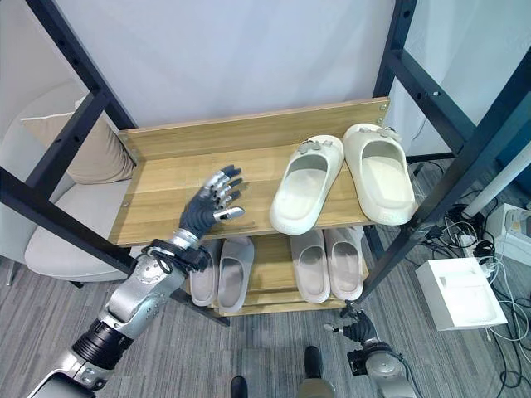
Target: Arrange the slippers neatly on the shoe rack.
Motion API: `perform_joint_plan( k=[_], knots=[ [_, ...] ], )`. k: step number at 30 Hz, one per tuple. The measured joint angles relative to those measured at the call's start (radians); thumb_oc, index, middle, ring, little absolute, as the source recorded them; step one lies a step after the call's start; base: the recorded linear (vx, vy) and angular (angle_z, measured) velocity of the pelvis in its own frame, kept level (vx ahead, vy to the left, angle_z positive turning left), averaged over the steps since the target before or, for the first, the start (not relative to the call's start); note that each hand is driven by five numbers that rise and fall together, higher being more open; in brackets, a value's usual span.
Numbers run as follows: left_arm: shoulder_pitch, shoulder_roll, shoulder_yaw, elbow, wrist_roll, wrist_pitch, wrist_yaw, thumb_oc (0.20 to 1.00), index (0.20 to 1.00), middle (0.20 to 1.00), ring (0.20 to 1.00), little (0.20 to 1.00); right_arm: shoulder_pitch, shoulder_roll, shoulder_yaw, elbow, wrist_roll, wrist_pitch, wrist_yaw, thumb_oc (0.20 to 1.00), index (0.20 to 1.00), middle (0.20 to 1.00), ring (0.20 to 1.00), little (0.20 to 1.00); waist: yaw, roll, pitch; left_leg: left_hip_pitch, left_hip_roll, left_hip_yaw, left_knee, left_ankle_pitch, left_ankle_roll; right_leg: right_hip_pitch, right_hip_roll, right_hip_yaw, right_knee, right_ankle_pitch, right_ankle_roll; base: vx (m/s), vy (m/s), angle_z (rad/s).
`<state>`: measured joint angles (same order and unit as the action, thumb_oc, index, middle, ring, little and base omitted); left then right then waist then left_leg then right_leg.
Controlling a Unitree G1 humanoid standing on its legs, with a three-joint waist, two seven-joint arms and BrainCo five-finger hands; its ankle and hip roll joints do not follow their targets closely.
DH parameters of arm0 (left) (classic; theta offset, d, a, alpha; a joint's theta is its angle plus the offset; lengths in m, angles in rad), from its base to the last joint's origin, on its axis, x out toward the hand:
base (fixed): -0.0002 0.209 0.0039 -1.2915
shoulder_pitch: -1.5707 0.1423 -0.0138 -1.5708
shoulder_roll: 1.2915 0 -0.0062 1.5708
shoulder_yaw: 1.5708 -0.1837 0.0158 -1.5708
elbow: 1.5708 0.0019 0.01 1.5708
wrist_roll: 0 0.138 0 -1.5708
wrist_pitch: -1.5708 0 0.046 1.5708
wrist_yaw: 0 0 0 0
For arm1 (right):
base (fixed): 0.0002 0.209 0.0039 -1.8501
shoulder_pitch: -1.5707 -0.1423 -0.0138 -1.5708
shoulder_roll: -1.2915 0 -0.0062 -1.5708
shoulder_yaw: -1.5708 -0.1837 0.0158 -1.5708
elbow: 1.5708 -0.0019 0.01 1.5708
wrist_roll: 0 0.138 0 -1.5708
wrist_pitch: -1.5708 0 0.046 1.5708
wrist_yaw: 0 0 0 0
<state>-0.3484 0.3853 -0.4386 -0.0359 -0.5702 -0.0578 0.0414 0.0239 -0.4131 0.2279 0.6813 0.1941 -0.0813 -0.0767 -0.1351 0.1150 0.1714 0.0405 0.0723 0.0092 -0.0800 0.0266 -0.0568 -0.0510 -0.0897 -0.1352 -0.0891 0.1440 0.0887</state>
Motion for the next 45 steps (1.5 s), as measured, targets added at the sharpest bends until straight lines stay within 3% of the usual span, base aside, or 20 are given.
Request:
perform_joint_plan(
  k=[8, 9, 11, 16, 25, 31, 34, 36, 38, 41, 43, 45],
  knots=[
    [-0.056, -0.092, -0.036, 0.071, 0.001, 0.004, 0.005, 1.000, 1.000, 1.000, 1.000, 1.000, -0.011, 0.002, 0.041, -0.001, 0.003, 0.004, 0.004, 1.000, 1.000, 1.000, 1.000, 1.000, -0.006, 0.009, -0.010, -0.002, 0.000, 0.005, 0.000, 0.000, 0.000, -0.006, 0.002, 0.010, 0.000, 0.001, 0.000, 0.00, 0.003, -0.01],
    [-0.103, -0.189, -0.051, 0.146, 0.002, -0.011, 0.041, 1.000, 1.000, 1.000, 1.000, 1.000, -0.029, 0.013, 0.050, -0.004, 0.003, 0.006, -0.005, 1.000, 1.000, 1.000, 1.000, 1.000, -0.012, 0.006, -0.013, -0.004, -0.003, 0.011, 0.000, 0.000, 0.000, -0.013, 0.003, 0.023, 0.000, 0.001, -0.001, 0.01, 0.013, -0.15],
    [-0.156, -0.239, -0.045, 0.218, 0.004, -0.025, 0.060, 1.000, 1.000, 1.000, 1.000, 1.000, -0.053, 0.021, 0.074, -0.005, 0.003, 0.006, -0.007, 1.000, 1.000, 1.000, 1.000, 1.000, -0.013, 0.004, -0.019, -0.006, -0.004, 0.028, 0.000, -0.001, 0.001, -0.023, 0.002, 0.030, 0.000, 0.005, -0.004, 0.03, 0.001, -0.21],
    [-0.218, -0.237, -0.052, 0.289, 0.003, -0.019, 0.130, 1.000, 1.000, 1.000, 1.000, 1.000, -0.092, 0.029, 0.082, -0.025, 0.003, 0.008, -0.047, 1.000, 1.000, 1.000, 1.000, 1.000, -0.051, 0.010, -0.030, 0.000, 0.000, 0.041, 0.000, -0.001, 0.001, -0.023, 0.008, 0.041, 0.000, 0.010, 0.002, 0.01, -0.009, -0.09],
    [-0.283, -0.257, -0.049, 0.372, 0.012, -0.026, 0.205, 1.000, 1.000, 1.000, 1.000, 1.000, -0.073, 0.022, 0.083, -0.031, 0.004, 0.007, -0.068, 1.000, 1.000, 1.000, 1.000, 1.000, -0.053, 0.010, -0.031, -0.006, 0.007, 0.055, 0.000, -0.007, 0.010, -0.034, 0.014, 0.052, 0.000, 0.010, -0.005, 0.00, -0.006, -0.03],
    [-0.280, -0.231, -0.047, 0.371, 0.110, -0.016, 0.214, 1.000, 1.000, 1.000, 1.000, 1.000, -0.026, 0.021, 0.074, -0.030, 0.023, 0.007, -0.068, 1.000, 1.000, 1.000, 1.000, 1.000, -0.050, 0.010, -0.031, -0.005, 0.009, 0.053, -0.006, -0.007, 0.010, -0.032, 0.014, 0.050, 0.000, 0.008, -0.010, 0.00, 0.000, 0.00],
    [-0.253, -0.221, 0.011, 0.367, 0.174, -0.012, 0.244, 1.000, 1.000, 1.000, 1.000, 1.000, -0.019, 0.022, 0.073, -0.030, 0.024, 0.005, -0.068, 1.000, 1.000, 1.000, 1.000, 1.000, -0.052, 0.009, -0.031, -0.001, 0.010, 0.046, -0.006, -0.006, 0.008, -0.025, 0.015, 0.042, 0.000, 0.010, -0.009, 0.00, -0.002, 0.07],
    [-0.221, -0.204, 0.061, 0.344, 0.197, -0.012, 0.280, 1.000, 1.000, 1.000, 1.000, 1.000, -0.019, 0.023, 0.070, -0.030, 0.024, 0.001, -0.069, 1.000, 1.000, 1.000, 1.000, 1.000, -0.046, 0.008, -0.030, -0.003, 0.011, 0.028, -0.001, 0.001, -0.001, -0.019, 0.014, 0.026, 0.000, 0.012, -0.007, -0.01, -0.004, 0.18],
    [-0.130, -0.179, 0.156, 0.182, 0.196, -0.025, 0.300, 1.000, 1.000, 1.000, 1.000, 1.000, -0.023, 0.025, 0.065, -0.030, 0.024, -0.003, -0.072, 1.000, 1.000, 1.000, 1.000, 1.000, -0.048, 0.006, -0.029, -0.003, 0.012, 0.027, 0.000, 0.004, -0.006, -0.019, 0.015, 0.024, 0.000, 0.012, -0.007, -0.01, 0.001, 0.06],
    [-0.103, -0.160, 0.218, 0.071, 0.180, -0.053, 0.312, 1.000, 1.000, 1.000, 1.000, 1.000, -0.012, 0.024, 0.063, -0.030, 0.024, -0.004, -0.073, 1.000, 1.000, 1.000, 1.000, 1.000, -0.024, -0.001, -0.028, 0.000, 0.011, 0.025, 0.000, 0.005, -0.006, -0.013, 0.014, 0.021, 0.000, 0.011, -0.008, 0.00, 0.010, 0.07],
    [-0.091, -0.119, 0.282, -0.108, 0.107, -0.106, 0.301, 1.000, 1.000, 1.000, 1.000, 1.000, -0.012, 0.036, 0.066, -0.028, 0.024, -0.007, -0.070, 1.000, 1.000, 1.000, 1.000, 1.000, 0.001, -0.015, -0.026, 0.004, 0.010, 0.022, 0.000, 0.005, -0.005, -0.005, 0.011, 0.017, 0.000, 0.010, -0.008, 0.00, 0.009, 0.03],
    [-0.090, -0.100, 0.282, -0.301, 0.069, -0.206, 0.252, 1.000, 1.000, 1.000, 1.000, 1.000, -0.005, 0.041, 0.061, -0.015, 0.024, -0.007, -0.065, 1.000, 1.000, 1.000, 1.000, 1.000, 0.007, -0.032, -0.024, 0.008, 0.009, 0.010, 0.000, 0.005, -0.005, 0.004, 0.012, 0.007, 0.000, 0.007, -0.008, -0.01, 0.014, 0.12]
  ],
)
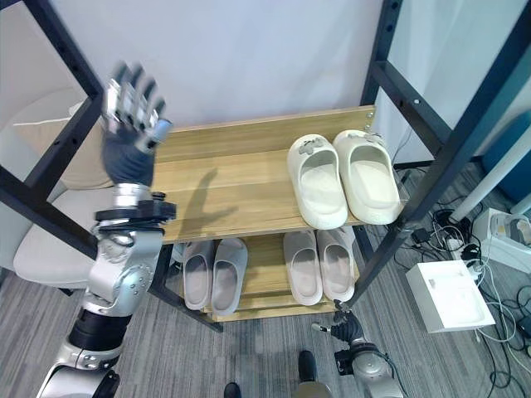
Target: Arrange the slippers neatly on the shoe rack.
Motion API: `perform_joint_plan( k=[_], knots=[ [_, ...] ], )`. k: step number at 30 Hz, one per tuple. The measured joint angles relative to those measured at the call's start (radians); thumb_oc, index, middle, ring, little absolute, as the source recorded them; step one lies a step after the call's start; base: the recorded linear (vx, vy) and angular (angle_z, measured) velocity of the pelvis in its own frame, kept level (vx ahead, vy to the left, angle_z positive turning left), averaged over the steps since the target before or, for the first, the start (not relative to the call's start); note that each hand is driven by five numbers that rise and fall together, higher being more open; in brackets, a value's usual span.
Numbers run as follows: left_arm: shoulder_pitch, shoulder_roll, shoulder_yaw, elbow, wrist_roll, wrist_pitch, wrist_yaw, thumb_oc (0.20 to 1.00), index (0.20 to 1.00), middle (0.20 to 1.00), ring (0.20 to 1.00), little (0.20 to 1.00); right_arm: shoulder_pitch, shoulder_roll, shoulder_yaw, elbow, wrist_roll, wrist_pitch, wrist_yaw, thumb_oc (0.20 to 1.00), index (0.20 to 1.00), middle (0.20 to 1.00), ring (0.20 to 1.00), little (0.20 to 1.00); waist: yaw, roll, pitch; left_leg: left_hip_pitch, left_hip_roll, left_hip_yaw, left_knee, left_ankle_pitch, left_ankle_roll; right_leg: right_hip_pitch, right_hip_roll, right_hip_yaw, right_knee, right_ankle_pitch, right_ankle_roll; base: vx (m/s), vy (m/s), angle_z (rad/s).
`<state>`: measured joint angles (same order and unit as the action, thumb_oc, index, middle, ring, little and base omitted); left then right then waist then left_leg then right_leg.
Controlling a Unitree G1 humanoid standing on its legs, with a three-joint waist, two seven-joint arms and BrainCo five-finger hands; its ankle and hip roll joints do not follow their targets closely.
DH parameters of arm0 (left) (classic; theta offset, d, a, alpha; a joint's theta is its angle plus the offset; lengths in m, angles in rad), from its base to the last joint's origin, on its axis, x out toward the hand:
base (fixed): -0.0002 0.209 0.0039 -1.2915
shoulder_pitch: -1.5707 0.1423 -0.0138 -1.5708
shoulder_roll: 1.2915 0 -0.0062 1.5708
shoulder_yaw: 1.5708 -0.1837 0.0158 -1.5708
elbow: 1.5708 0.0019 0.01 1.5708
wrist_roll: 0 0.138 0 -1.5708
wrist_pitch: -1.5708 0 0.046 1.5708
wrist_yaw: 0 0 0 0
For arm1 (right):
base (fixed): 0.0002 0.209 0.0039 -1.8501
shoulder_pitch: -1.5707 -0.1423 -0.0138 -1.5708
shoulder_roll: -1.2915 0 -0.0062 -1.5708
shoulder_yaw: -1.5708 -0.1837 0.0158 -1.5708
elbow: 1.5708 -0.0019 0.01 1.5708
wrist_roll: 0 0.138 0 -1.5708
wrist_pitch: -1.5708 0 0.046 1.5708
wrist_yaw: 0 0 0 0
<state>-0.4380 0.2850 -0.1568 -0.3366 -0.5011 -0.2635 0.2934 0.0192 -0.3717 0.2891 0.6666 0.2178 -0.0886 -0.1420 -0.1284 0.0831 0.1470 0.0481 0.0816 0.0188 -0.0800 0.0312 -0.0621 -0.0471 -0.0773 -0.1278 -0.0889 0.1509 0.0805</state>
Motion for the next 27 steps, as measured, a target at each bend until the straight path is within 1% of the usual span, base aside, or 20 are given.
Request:
perform_joint_plan(
  k=[1, 2, 3, 4, 5, 7, 8, 10, 12, 14, 15, 16, 17, 18, 19, 20, 22, 25, 26, 27],
  knots=[
    [0.000, -0.001, -0.001, -0.002, -0.002, -0.005, -0.008, 1.000, 1.000, 1.000, 1.000, 1.000, -0.002, 0.003, -0.001, 0.000, 0.000, 0.000, 0.001, 1.000, 1.000, 1.000, 1.000, 1.000, 0.001, 0.000, 0.000, 0.002, 0.000, -0.005, 0.000, 0.000, 0.000, 0.004, -0.001, -0.003, 0.000, -0.001, 0.000, -0.01, 0.017, 0.14],
    [0.014, 0.004, -0.001, -0.034, -0.035, 0.002, -0.029, 1.000, 1.000, 1.000, 1.000, 1.000, -0.008, 0.010, -0.003, 0.006, 0.000, -0.001, 0.003, 1.000, 1.000, 1.000, 1.000, 1.000, 0.006, -0.001, 0.000, 0.003, 0.000, -0.008, 0.000, 0.000, 0.000, 0.007, -0.003, -0.007, 0.000, -0.001, 0.000, -0.01, 0.020, 0.05],
    [0.075, 0.027, -0.031, -0.172, -0.095, 0.005, -0.100, 1.000, 1.000, 1.000, 1.000, 1.000, -0.009, 0.024, -0.010, 0.015, 0.000, -0.003, 0.006, 1.000, 1.000, 1.000, 1.000, 1.000, 0.006, -0.005, 0.002, 0.001, 0.001, -0.010, 0.000, 0.000, 0.000, 0.007, -0.001, -0.009, 0.000, -0.002, -0.001, -0.01, 0.018, 0.11],
    [0.100, 0.054, -0.077, -0.240, -0.116, 0.002, -0.159, 1.000, 1.000, 1.000, 1.000, 1.000, -0.006, 0.024, -0.011, 0.029, 0.000, -0.003, 0.014, 1.000, 1.000, 1.000, 1.000, 1.000, 0.012, -0.006, 0.002, 0.001, 0.001, -0.013, 0.000, 0.001, -0.002, 0.009, -0.001, -0.011, 0.000, -0.003, -0.001, -0.02, 0.014, 0.08],
    [0.117, 0.108, -0.105, -0.286, -0.138, 0.008, -0.240, 1.000, 1.000, 1.000, 1.000, 1.000, -0.004, 0.024, -0.014, 0.040, 0.000, -0.001, 0.024, 1.000, 1.000, 1.000, 1.000, 1.000, 0.025, -0.005, 0.001, 0.002, 0.000, -0.012, 0.000, 0.001, -0.002, 0.009, 0.000, -0.011, 0.000, -0.003, -0.001, -0.03, 0.009, 0.08],
    [0.141, 0.158, -0.108, -0.316, -0.198, 0.025, -0.336, 1.000, 1.000, 1.000, 1.000, 1.000, -0.005, 0.026, -0.015, 0.039, 0.000, -0.003, 0.037, 1.000, 1.000, 1.000, 1.000, 1.000, 0.037, -0.005, -0.001, 0.002, 0.000, -0.013, 0.000, 0.001, -0.003, 0.010, 0.000, -0.013, 0.000, -0.003, -0.001, 0.00, 0.000, 0.00],
    [0.154, 0.201, -0.110, -0.344, -0.230, 0.040, -0.394, 1.000, 1.000, 1.000, 1.000, 1.000, -0.004, 0.027, -0.015, 0.038, 0.000, -0.003, 0.048, 1.000, 1.000, 1.000, 1.000, 1.000, 0.040, -0.008, -0.001, 0.000, 0.000, -0.015, 0.000, 0.001, -0.003, 0.009, 0.000, -0.014, 0.000, -0.003, -0.001, 0.00, 0.005, 0.03],
    [0.179, 0.258, -0.123, -0.367, -0.246, 0.045, -0.480, 1.000, 1.000, 1.000, 1.000, 1.000, 0.003, 0.027, -0.015, 0.039, -0.001, -0.006, 0.068, 1.000, 1.000, 1.000, 1.000, 1.000, 0.048, -0.012, -0.007, -0.003, 0.000, -0.018, 0.000, 0.000, -0.001, 0.010, 0.000, -0.015, 0.000, -0.003, -0.001, 0.00, 0.001, 0.02],
    [0.191, 0.306, -0.149, -0.366, -0.246, 0.063, -0.528, 1.000, 1.000, 1.000, 1.000, 1.000, 0.011, 0.029, -0.015, 0.043, -0.001, -0.014, 0.079, 1.000, 1.000, 1.000, 1.000, 1.000, 0.051, -0.017, -0.012, -0.004, 0.001, -0.021, 0.000, -0.004, 0.005, 0.010, 0.000, -0.015, 0.000, -0.003, -0.002, 0.00, 0.001, 0.03],
    [0.206, 0.312, -0.205, -0.353, -0.265, 0.077, -0.573, 1.000, 1.000, 1.000, 1.000, 1.000, 0.015, 0.031, -0.013, 0.049, -0.001, -0.020, 0.092, 1.000, 1.000, 1.000, 1.000, 1.000, 0.055, -0.025, -0.016, -0.008, -0.001, -0.036, 0.000, -0.003, 0.004, 0.009, -0.001, -0.019, 0.000, -0.004, -0.003, -0.01, 0.017, 0.11],
    [0.212, 0.361, -0.209, -0.337, -0.250, 0.079, -0.599, 1.000, 1.000, 1.000, 1.000, 1.000, 0.010, 0.033, -0.015, 0.056, -0.001, -0.021, 0.102, 1.000, 1.000, 1.000, 1.000, 1.000, 0.069, -0.025, -0.017, -0.011, -0.001, -0.040, 0.000, 0.004, -0.002, 0.010, -0.004, -0.027, 0.003, 0.002, -0.009, 0.00, 0.000, 0.00],
    [0.217, 0.632, -0.243, -0.315, -0.200, 0.067, -0.633, 1.000, 1.000, 1.000, 1.000, 1.000, 0.011, 0.031, -0.005, 0.068, -0.001, -0.031, 0.111, 1.000, 1.000, 1.000, 1.000, 1.000, 0.068, -0.032, -0.022, -0.012, 0.003, -0.040, 0.000, 0.000, -0.009, 0.010, 0.003, -0.035, 0.006, -0.001, -0.009, -0.01, 0.009, 0.07],
    [0.225, 0.825, -0.300, -0.281, -0.161, 0.069, -0.646, 1.000, 1.000, 1.000, 1.000, 1.000, 0.013, 0.018, 0.008, 0.085, -0.001, -0.036, 0.110, 1.000, 1.000, 1.000, 1.000, 1.000, 0.064, -0.035, -0.028, -0.014, 0.006, -0.041, -0.002, -0.004, -0.011, 0.011, 0.005, -0.040, 0.004, -0.004, -0.010, -0.01, 0.015, 0.07],
    [0.289, 0.896, -0.316, -0.220, -0.084, 0.082, -0.671, 1.000, 1.000, 1.000, 1.000, 1.000, 0.019, 0.005, 0.015, 0.088, -0.001, -0.037, 0.113, 1.000, 1.000, 1.000, 1.000, 1.000, 0.062, -0.030, -0.033, -0.013, 0.007, -0.041, -0.006, -0.004, -0.011, 0.012, 0.004, -0.038, 0.000, -0.004, -0.011, 0.00, 0.009, 0.12],
    [0.323, 0.881, -0.330, -0.169, -0.042, 0.098, -0.675, 1.000, 1.000, 1.000, 1.000, 1.000, 0.026, -0.005, 0.013, 0.097, -0.001, -0.038, 0.114, 1.000, 1.000, 1.000, 1.000, 1.000, 0.066, -0.025, -0.035, -0.015, 0.006, -0.042, -0.007, -0.004, -0.011, 0.011, 0.002, -0.039, 0.000, -0.004, -0.010, 0.00, 0.023, 0.12],
    [0.375, 0.835, -0.335, -0.123, -0.003, 0.099, -0.676, 1.000, 1.000, 1.000, 1.000, 1.000, 0.024, -0.003, 0.013, 0.119, -0.001, -0.037, 0.123, 1.000, 1.000, 1.000, 1.000, 1.000, 0.079, -0.021, -0.038, -0.020, 0.003, -0.051, -0.007, -0.002, -0.011, 0.010, 0.002, -0.042, 0.001, -0.004, -0.010, 0.00, 0.015, 0.13],
    [0.455, 0.786, -0.329, -0.090, 0.041, 0.098, -0.686, 1.000, 1.000, 1.000, 1.000, 1.000, 0.024, 0.012, 0.018, 0.120, 0.000, -0.038, 0.133, 1.000, 1.000, 1.000, 1.000, 1.000, 0.091, -0.030, -0.037, -0.018, 0.002, -0.058, -0.005, 0.009, -0.017, 0.009, 0.000, -0.043, 0.000, -0.004, -0.010, 0.00, 0.025, 0.08],
    [0.513, 0.775, -0.322, -0.056, 0.079, 0.094, -0.688, 1.000, 1.000, 1.000, 1.000, 1.000, 0.021, 0.028, 0.018, 0.120, 0.001, -0.041, 0.135, 1.000, 1.000, 1.000, 1.000, 1.000, 0.105, -0.039, -0.041, -0.018, 0.002, -0.061, -0.006, 0.011, -0.018, 0.010, 0.000, -0.044, 0.000, -0.004, -0.010, 0.00, 0.010, 0.00],
    [0.536, 0.754, -0.313, -0.024, 0.097, 0.076, -0.688, 1.000, 1.000, 1.000, 1.000, 1.000, 0.019, 0.027, 0.017, 0.118, 0.001, -0.041, 0.136, 1.000, 1.000, 1.000, 1.000, 1.000, 0.107, -0.036, -0.042, -0.017, 0.002, -0.061, -0.007, 0.010, -0.017, 0.011, 0.000, -0.045, 0.000, -0.004, -0.010, 0.00, 0.000, 0.00],
    [0.552, 0.724, -0.309, 0.040, 0.137, 0.074, -0.683, 1.000, 1.000, 1.000, 1.000, 1.000, 0.018, 0.027, 0.017, 0.114, 0.004, -0.041, 0.137, 1.000, 1.000, 1.000, 1.000, 1.000, 0.106, -0.034, -0.043, -0.017, 0.002, -0.061, -0.007, 0.009, -0.016, 0.011, -0.001, -0.044, 0.000, -0.004, -0.010, 0.00, 0.000, 0.00]
  ],
)
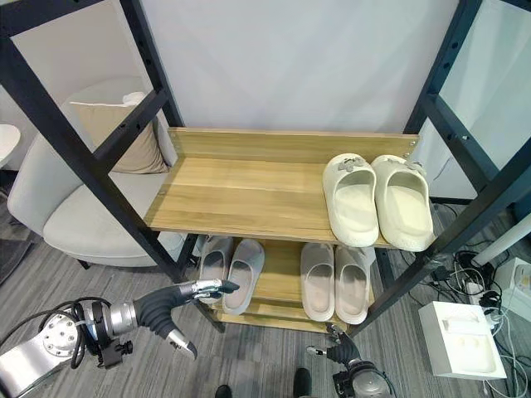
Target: Arrange the slippers neatly on the shoe rack.
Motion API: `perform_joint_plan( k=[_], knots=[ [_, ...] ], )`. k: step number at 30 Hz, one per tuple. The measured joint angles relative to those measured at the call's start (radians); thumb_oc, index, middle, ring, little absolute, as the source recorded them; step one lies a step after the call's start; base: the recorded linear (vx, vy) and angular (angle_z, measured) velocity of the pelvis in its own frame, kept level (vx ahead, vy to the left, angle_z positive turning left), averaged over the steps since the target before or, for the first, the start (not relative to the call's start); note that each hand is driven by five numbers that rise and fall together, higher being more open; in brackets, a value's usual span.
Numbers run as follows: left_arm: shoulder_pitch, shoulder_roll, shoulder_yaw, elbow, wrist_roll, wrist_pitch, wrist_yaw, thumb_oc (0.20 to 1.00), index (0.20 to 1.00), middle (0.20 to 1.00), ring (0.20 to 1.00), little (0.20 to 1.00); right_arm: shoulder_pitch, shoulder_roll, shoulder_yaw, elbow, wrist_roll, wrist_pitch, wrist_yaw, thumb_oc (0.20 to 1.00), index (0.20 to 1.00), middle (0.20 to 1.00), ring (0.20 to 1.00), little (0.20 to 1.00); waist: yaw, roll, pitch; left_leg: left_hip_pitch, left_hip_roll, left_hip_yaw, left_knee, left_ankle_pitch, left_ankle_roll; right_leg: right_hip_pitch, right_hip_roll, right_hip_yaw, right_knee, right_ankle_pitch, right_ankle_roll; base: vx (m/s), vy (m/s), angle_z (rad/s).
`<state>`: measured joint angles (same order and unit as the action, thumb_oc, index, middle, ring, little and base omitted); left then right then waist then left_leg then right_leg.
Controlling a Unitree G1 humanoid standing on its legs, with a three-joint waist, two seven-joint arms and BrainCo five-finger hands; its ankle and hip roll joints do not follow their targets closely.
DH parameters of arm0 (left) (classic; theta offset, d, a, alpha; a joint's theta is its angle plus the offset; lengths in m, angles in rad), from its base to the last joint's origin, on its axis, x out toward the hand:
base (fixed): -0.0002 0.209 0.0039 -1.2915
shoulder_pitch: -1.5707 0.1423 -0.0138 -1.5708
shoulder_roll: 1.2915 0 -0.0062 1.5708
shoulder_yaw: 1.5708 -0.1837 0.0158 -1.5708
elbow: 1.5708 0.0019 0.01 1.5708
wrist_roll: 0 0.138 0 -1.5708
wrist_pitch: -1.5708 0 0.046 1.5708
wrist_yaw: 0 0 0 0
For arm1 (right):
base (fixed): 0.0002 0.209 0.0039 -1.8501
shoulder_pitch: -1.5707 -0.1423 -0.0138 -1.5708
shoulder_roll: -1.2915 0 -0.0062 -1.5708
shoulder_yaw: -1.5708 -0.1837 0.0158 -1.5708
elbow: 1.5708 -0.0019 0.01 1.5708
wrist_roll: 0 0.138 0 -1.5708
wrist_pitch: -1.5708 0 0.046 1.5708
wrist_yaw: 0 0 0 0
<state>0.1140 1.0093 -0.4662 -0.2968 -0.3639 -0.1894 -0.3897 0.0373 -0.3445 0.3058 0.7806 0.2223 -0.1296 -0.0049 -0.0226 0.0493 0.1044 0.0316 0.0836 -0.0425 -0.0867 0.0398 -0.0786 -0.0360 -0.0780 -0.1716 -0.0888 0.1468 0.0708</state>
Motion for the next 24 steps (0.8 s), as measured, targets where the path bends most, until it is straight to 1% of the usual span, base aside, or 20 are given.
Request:
perform_joint_plan(
  k=[1, 2, 3, 4, 5, 6, 7, 8, 9, 10, 12, 13, 14, 15, 18, 20, 23, 24],
  knots=[
    [0.002, -0.015, 0.000, 0.039, 0.018, 0.000, 0.000, 1.000, 1.000, 1.000, 1.000, 1.000, -0.001, 0.000, 0.000, -0.003, 0.009, 0.000, 0.003, 1.000, 1.000, 1.000, 1.000, 1.000, 0.000, 0.001, 0.000, 0.001, 0.000, 0.000, 0.000, -0.001, 0.001, 0.001, -0.001, 0.000, 0.000, 0.000, 0.000, 0.00, 0.000, 0.00],
    [0.018, -0.049, 0.000, 0.115, 0.050, -0.006, 0.011, 1.000, 1.000, 1.000, 1.000, 1.000, -0.004, 0.000, 0.001, -0.004, 0.018, 0.000, 0.005, 1.000, 1.000, 1.000, 1.000, 1.000, 0.003, 0.001, 0.000, -0.003, 0.001, -0.001, 0.000, -0.001, 0.001, 0.001, 0.001, -0.001, 0.000, 0.000, 0.000, 0.00, 0.000, 0.00],
    [0.024, -0.096, 0.014, 0.172, 0.079, -0.012, 0.026, 1.000, 1.000, 1.000, 1.000, 1.000, -0.006, -0.001, 0.000, -0.007, 0.023, 0.000, 0.005, 1.000, 1.000, 1.000, 1.000, 1.000, 0.000, 0.004, -0.001, -0.002, 0.002, -0.001, 0.000, -0.005, 0.005, 0.001, 0.000, 0.000, 0.000, 0.000, -0.001, 0.00, 0.000, 0.00],
    [0.037, -0.158, 0.017, 0.252, 0.120, -0.002, 0.058, 1.000, 1.000, 1.000, 1.000, 1.000, -0.005, -0.001, 0.000, -0.007, 0.035, 0.000, 0.005, 1.000, 1.000, 1.000, 1.000, 1.000, 0.002, 0.004, -0.001, -0.002, 0.002, 0.000, 0.000, -0.005, 0.005, 0.002, 0.001, 0.000, 0.000, -0.001, -0.001, 0.00, 0.000, 0.00],
    [0.048, -0.210, 0.044, 0.304, 0.153, -0.012, 0.076, 1.000, 1.000, 1.000, 1.000, 1.000, -0.005, -0.002, -0.001, -0.013, 0.036, 0.000, 0.004, 1.000, 1.000, 1.000, 1.000, 1.000, 0.000, 0.006, -0.002, -0.003, 0.003, -0.001, 0.000, -0.006, 0.006, 0.002, 0.001, 0.000, 0.000, -0.001, -0.001, 0.00, 0.000, 0.00],
    [0.051, -0.253, 0.052, 0.353, 0.172, -0.006, 0.101, 1.000, 1.000, 1.000, 1.000, 1.000, -0.002, -0.004, -0.001, -0.016, 0.037, 0.000, 0.004, 1.000, 1.000, 1.000, 1.000, 1.000, -0.001, 0.006, -0.002, -0.002, 0.003, -0.001, 0.000, -0.006, 0.006, 0.002, 0.001, 0.000, 0.000, -0.001, -0.002, 0.00, 0.000, 0.00],
    [0.086, -0.406, 0.134, 0.468, 0.188, 0.000, 0.158, 1.000, 1.000, 1.000, 1.000, 1.000, 0.002, -0.004, -0.004, -0.030, 0.040, 0.002, -0.004, 1.000, 1.000, 1.000, 1.000, 1.000, 0.000, 0.004, -0.002, -0.003, 0.003, -0.002, 0.000, -0.005, 0.007, 0.003, 0.001, -0.001, 0.000, -0.002, -0.002, 0.00, 0.000, 0.00],
    [0.102, -0.484, 0.162, 0.530, 0.178, 0.003, 0.185, 1.000, 1.000, 1.000, 1.000, 1.000, 0.008, -0.004, -0.005, -0.040, 0.045, 0.001, -0.008, 1.000, 1.000, 1.000, 1.000, 1.000, 0.000, 0.002, -0.002, -0.003, 0.003, -0.002, 0.000, -0.005, 0.007, 0.003, 0.001, -0.002, 0.000, -0.003, -0.002, 0.00, 0.004, 0.03],
    [0.093, -0.522, 0.182, 0.568, 0.164, 0.007, 0.202, 1.000, 1.000, 1.000, 1.000, 1.000, 0.011, -0.004, -0.005, -0.043, 0.048, 0.001, -0.011, 1.000, 1.000, 1.000, 1.000, 1.000, -0.001, 0.001, -0.002, -0.003, 0.003, -0.003, 0.000, -0.004, 0.009, 0.004, 0.000, -0.004, 0.000, -0.003, -0.002, 0.00, 0.004, 0.14],
    [0.092, -0.593, 0.182, 0.641, 0.142, 0.031, 0.246, 1.000, 1.000, 1.000, 1.000, 1.000, 0.013, 0.002, -0.012, -0.048, 0.055, 0.003, -0.022, 1.000, 1.000, 1.000, 1.000, 1.000, -0.001, -0.006, -0.005, -0.011, 0.004, -0.008, 0.000, 0.001, 0.014, 0.003, 0.000, -0.017, 0.000, -0.004, -0.002, 0.00, -0.003, 0.16],
    [0.091, -0.629, 0.168, 0.660, 0.118, 0.042, 0.277, 1.000, 1.000, 1.000, 1.000, 1.000, 0.016, 0.006, -0.013, -0.053, 0.055, 0.003, -0.035, 1.000, 1.000, 1.000, 1.000, 1.000, 0.000, -0.013, -0.005, -0.012, 0.004, -0.010, 0.000, 0.003, 0.017, 0.000, 0.000, -0.020, 0.000, -0.013, -0.014, 0.00, -0.003, 0.07],
    [0.090, -0.661, 0.178, 0.682, 0.094, 0.042, 0.294, 1.000, 1.000, 1.000, 1.000, 1.000, 0.015, 0.008, -0.016, -0.055, 0.055, 0.003, -0.040, 1.000, 1.000, 1.000, 1.000, 1.000, 0.000, -0.013, -0.006, -0.013, 0.004, -0.010, 0.000, 0.003, 0.017, 0.001, 0.000, -0.020, 0.000, -0.013, -0.014, 0.00, 0.000, 0.00],
    [0.075, -0.718, 0.217, 0.741, 0.052, 0.043, 0.326, 1.000, 1.000, 1.000, 1.000, 1.000, 0.016, 0.014, -0.030, -0.057, 0.055, 0.004, -0.049, 1.000, 1.000, 1.000, 1.000, 1.000, 0.000, -0.011, -0.006, -0.012, 0.003, -0.010, 0.000, 0.003, 0.018, 0.003, -0.001, -0.019, 0.000, -0.013, -0.014, 0.00, 0.000, 0.00],
    [0.060, -0.746, 0.221, 0.776, 0.023, 0.052, 0.354, 1.000, 1.000, 1.000, 1.000, 1.000, 0.015, 0.018, -0.034, -0.058, 0.055, 0.004, -0.059, 1.000, 1.000, 1.000, 1.000, 1.000, -0.002, -0.014, -0.007, -0.012, 0.003, -0.009, 0.000, 0.004, 0.018, 0.003, -0.001, -0.019, 0.000, -0.013, -0.014, 0.00, 0.000, 0.00],
    [0.016, -0.755, 0.224, 0.813, -0.011, 0.058, 0.416, 1.000, 1.000, 1.000, 1.000, 1.000, 0.016, 0.030, -0.044, -0.063, 0.054, 0.004, -0.089, 1.000, 1.000, 1.000, 1.000, 1.000, -0.004, -0.020, -0.009, -0.011, 0.008, -0.006, 0.000, 0.004, 0.019, 0.000, 0.003, -0.019, 0.000, -0.013, -0.014, 0.00, -0.004, -0.03],
    [-0.010, -0.757, 0.224, 0.822, -0.014, 0.056, 0.439, 1.000, 1.000, 1.000, 1.000, 1.000, 0.017, 0.030, -0.044, -0.063, 0.054, 0.004, -0.103, 1.000, 1.000, 1.000, 1.000, 1.000, -0.012, -0.019, -0.010, -0.008, 0.008, -0.004, 0.000, 0.004, 0.019, 0.000, 0.003, -0.018, 0.000, -0.013, -0.014, 0.00, 0.000, -0.02],
    [-0.062, -0.783, 0.226, 0.899, -0.032, 0.057, 0.470, 1.000, 1.000, 1.000, 1.000, 1.000, 0.014, 0.034, -0.041, -0.063, 0.054, 0.005, -0.116, 1.000, 1.000, 1.000, 1.000, 1.000, -0.026, -0.017, -0.011, 0.004, 0.007, 0.000, 0.001, 0.004, 0.020, 0.007, 0.003, -0.010, 0.000, -0.010, -0.009, 0.01, -0.005, -0.05],
    [-0.066, -0.787, 0.225, 0.898, -0.046, 0.058, 0.475, 1.000, 1.000, 1.000, 1.000, 1.000, 0.015, 0.035, -0.040, -0.064, 0.054, 0.005, -0.116, 1.000, 1.000, 1.000, 1.000, 1.000, -0.025, -0.017, -0.011, 0.006, 0.007, 0.001, 0.000, 0.003, 0.020, 0.010, 0.003, -0.010, 0.000, -0.010, -0.010, 0.00, 0.000, 0.00]
  ],
)
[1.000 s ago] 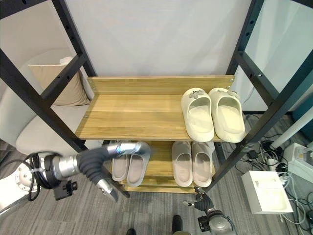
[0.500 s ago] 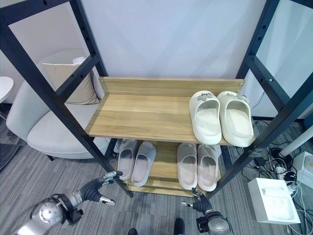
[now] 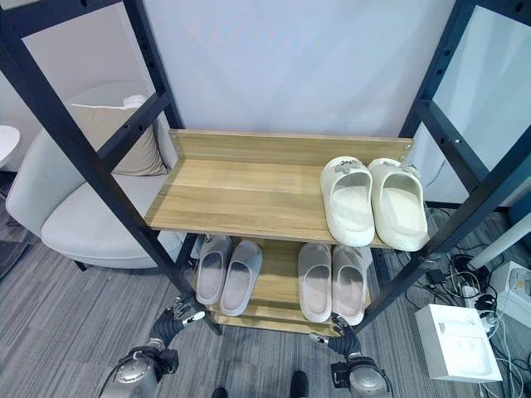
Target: Arrange the slippers neatly on the shoe rack.
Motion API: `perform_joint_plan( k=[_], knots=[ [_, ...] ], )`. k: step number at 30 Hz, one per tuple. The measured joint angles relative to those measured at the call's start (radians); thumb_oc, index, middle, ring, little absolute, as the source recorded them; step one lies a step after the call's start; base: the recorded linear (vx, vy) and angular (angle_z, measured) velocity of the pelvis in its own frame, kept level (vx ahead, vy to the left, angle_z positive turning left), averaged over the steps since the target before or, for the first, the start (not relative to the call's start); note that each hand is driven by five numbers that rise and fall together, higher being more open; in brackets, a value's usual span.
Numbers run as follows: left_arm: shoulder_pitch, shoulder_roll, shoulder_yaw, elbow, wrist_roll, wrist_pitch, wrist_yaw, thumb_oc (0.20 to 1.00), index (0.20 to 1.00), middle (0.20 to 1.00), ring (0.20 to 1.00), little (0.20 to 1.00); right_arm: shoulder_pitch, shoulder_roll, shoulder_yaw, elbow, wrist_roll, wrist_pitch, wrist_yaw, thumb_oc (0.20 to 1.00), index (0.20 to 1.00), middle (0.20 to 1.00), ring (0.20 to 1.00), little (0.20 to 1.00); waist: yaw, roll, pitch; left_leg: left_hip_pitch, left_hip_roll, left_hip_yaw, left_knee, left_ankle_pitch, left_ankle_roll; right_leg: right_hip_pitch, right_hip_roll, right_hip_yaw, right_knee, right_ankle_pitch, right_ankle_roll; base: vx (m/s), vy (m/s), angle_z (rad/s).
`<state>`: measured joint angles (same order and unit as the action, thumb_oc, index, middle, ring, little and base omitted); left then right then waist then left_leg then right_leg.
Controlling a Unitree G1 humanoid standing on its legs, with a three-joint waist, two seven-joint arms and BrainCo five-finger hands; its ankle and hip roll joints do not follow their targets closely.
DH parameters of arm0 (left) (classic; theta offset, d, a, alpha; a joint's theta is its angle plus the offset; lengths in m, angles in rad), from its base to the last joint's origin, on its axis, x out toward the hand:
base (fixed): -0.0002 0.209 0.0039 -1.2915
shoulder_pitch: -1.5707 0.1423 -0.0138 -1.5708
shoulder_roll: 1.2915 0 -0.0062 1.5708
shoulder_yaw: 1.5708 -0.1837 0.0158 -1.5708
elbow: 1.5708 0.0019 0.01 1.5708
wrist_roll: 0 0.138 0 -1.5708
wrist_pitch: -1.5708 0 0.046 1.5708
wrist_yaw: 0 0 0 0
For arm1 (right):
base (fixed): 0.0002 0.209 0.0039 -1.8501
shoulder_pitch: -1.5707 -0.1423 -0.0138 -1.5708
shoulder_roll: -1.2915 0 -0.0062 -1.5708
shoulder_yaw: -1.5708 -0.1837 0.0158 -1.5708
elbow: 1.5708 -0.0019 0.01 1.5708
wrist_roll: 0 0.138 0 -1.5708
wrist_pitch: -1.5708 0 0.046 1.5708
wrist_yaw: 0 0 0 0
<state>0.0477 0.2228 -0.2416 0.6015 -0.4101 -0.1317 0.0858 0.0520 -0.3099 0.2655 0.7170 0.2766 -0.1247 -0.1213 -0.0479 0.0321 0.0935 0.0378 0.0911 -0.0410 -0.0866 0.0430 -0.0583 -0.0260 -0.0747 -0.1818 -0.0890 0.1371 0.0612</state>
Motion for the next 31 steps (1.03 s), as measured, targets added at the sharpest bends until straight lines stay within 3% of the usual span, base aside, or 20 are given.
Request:
perform_joint_plan(
  k=[15, 31],
  knots=[
    [-0.010, -0.011, -0.024, 0.013, -0.003, 0.000, 0.035, 1.000, 1.000, 1.000, 1.000, 1.000, -0.003, -0.001, -0.002, -0.002, 0.000, 0.000, -0.031, 1.000, 1.000, 1.000, 1.000, 1.000, -0.006, 0.000, -0.001, 0.011, 0.000, 0.022, 0.000, -0.001, 0.001, 0.000, 0.001, 0.021, 0.000, -0.002, -0.003, 0.01, -0.004, -0.04],
    [0.028, -0.017, -0.020, 0.140, -0.001, 0.001, 0.067, 1.000, 1.000, 1.000, 1.000, 1.000, -0.038, -0.001, 0.013, -0.021, -0.003, -0.001, -0.039, 1.000, 1.000, 1.000, 1.000, 1.000, 0.009, -0.006, -0.029, 0.008, 0.000, 0.016, 0.000, -0.002, 0.003, 0.005, 0.001, 0.016, 0.000, -0.002, -0.003, 0.00, 0.000, 0.00]
  ],
)
